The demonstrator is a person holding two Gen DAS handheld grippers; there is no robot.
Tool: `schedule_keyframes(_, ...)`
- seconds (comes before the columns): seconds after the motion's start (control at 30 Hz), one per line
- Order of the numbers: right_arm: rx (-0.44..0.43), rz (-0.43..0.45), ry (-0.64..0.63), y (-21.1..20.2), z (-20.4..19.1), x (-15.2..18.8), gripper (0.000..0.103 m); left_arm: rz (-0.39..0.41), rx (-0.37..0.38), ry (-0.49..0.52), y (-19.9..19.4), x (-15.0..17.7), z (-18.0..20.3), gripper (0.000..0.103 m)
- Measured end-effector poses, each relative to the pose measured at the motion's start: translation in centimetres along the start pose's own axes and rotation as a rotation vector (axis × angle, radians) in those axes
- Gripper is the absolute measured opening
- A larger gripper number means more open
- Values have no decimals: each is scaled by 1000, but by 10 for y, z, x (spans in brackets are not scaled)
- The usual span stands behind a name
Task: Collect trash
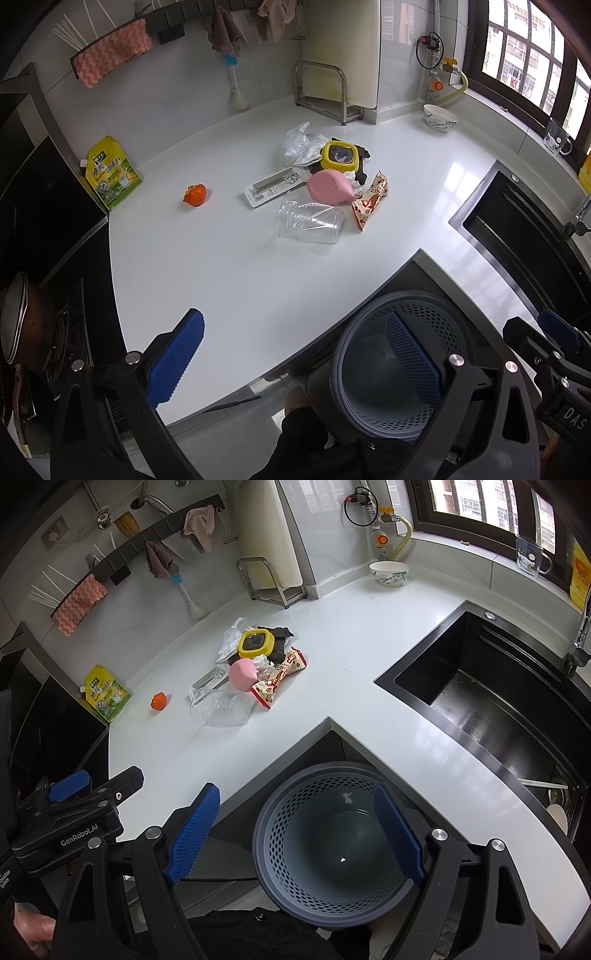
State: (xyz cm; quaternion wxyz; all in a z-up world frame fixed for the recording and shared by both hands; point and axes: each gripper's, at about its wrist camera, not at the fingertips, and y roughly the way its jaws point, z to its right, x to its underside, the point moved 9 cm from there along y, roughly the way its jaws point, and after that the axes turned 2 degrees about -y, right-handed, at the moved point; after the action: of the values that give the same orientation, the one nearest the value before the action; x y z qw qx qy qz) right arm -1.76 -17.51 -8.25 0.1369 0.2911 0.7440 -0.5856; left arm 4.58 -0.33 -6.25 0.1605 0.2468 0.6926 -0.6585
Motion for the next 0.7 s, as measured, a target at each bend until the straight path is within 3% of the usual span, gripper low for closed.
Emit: schedule_keyframes(0.7,1,4,2,-4,4,-1,82,-1,2,-2,1,0,0,97)
